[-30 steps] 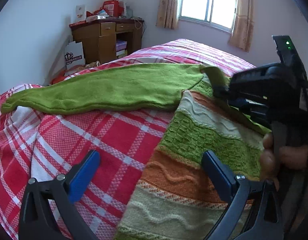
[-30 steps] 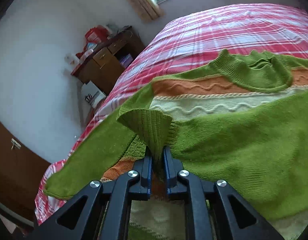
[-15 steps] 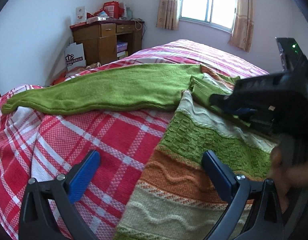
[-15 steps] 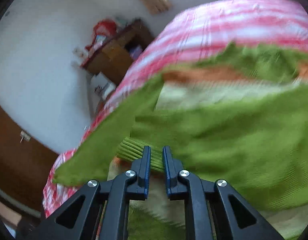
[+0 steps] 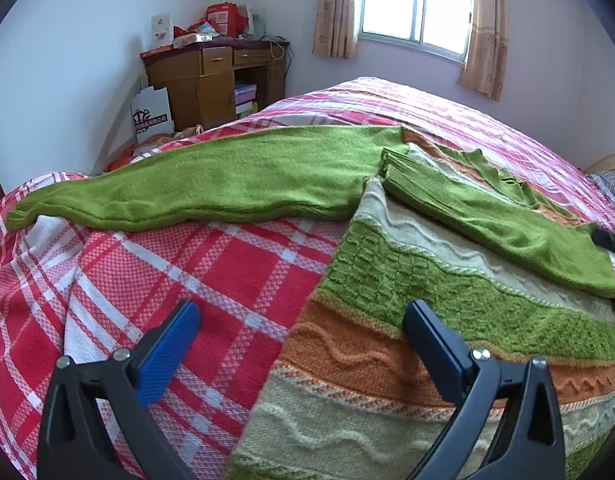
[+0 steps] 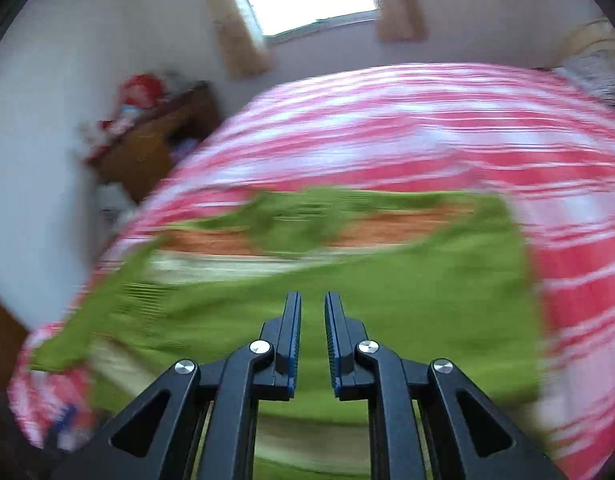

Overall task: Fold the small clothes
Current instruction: 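Carry the sleeve across the sweater body with the right tool and release, then grasp the cuff of the other green sleeve with the left tool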

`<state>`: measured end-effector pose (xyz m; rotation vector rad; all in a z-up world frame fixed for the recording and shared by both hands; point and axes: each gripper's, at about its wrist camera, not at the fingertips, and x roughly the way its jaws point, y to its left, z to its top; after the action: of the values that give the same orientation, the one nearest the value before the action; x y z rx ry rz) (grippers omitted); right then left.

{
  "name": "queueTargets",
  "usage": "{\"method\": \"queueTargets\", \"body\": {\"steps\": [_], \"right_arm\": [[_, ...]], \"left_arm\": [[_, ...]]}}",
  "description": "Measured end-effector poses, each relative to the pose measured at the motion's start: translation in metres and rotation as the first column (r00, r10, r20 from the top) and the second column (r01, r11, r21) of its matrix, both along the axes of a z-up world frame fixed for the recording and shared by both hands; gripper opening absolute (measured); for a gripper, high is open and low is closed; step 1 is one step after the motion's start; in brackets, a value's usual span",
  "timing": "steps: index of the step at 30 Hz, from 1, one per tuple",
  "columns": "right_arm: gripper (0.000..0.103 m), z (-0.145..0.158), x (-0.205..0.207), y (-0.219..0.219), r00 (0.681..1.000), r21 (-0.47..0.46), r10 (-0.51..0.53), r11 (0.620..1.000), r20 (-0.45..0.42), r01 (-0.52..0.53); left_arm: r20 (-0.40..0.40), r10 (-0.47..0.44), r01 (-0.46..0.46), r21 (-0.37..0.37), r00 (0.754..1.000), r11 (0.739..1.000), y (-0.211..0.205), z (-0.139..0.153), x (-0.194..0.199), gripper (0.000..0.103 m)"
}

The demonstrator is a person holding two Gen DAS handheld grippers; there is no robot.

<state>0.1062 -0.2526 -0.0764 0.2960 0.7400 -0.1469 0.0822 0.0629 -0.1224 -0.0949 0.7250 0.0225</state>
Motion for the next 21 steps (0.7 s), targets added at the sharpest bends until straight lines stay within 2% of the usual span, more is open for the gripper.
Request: {"method": "queueTargets", "body": {"steps": [3, 4, 5, 6, 9, 13, 15, 17, 19, 21], "right_arm": [[0.012, -0.022, -0.017, -0.048, 0.990, -0.037, -0.085, 0.996, -0.111, 0.082], [0.011, -0.029, -0.029, -0.062, 0.987, -0.038, -0.105, 0.994, -0.121, 0.101], [0.011, -0.032, -0.045, -0.074, 0.995, 0.006, -0.086, 0.996, -0.052, 0.087], [0.011, -0.033, -0.053, -0.078, 0.996, 0.028, -0.084, 0.996, -0.039, 0.085], [0.011, -0.034, -0.058, -0.076, 0.995, 0.038, -0.100, 0.994, -0.011, 0.100], [0.012, -0.033, -0.050, -0.054, 0.993, -0.111, -0.105, 0.989, -0.049, 0.099], [0.013, -0.033, -0.047, -0.049, 0.993, -0.145, -0.108, 0.984, -0.054, 0.099], [0.013, -0.033, -0.052, -0.050, 0.993, -0.134, -0.106, 0.986, -0.048, 0.099], [0.013, -0.033, -0.056, -0.055, 0.994, -0.101, -0.102, 0.990, -0.037, 0.097], [0.013, -0.034, -0.057, -0.061, 0.995, -0.057, -0.096, 0.994, -0.023, 0.095]], "left_arm": [[-0.002, 0.001, -0.001, 0.005, 1.000, 1.000, 0.001, 0.000, 0.000, 0.103], [-0.003, 0.001, -0.001, 0.006, 1.000, 1.000, 0.001, 0.000, 0.000, 0.103], [-0.003, 0.002, -0.002, 0.008, 1.000, 1.000, 0.001, 0.000, -0.001, 0.103], [-0.003, 0.002, -0.002, 0.009, 1.000, 1.000, 0.001, 0.000, -0.001, 0.103], [-0.006, 0.005, -0.005, 0.018, 1.000, 1.000, 0.000, 0.001, -0.001, 0.103], [-0.015, 0.007, -0.007, 0.024, 1.000, 1.000, -0.001, 0.001, 0.002, 0.103], [-0.029, 0.008, -0.007, 0.022, 1.000, 1.000, -0.002, 0.003, 0.003, 0.103], [-0.057, -0.001, 0.002, 0.011, 0.998, 1.000, 0.002, 0.007, 0.005, 0.103], [-0.081, 0.039, -0.039, 0.005, 0.996, 0.999, 0.014, 0.014, 0.003, 0.103], [-0.034, 0.101, -0.102, -0.035, 0.994, 0.994, 0.040, 0.031, -0.004, 0.103]]}}
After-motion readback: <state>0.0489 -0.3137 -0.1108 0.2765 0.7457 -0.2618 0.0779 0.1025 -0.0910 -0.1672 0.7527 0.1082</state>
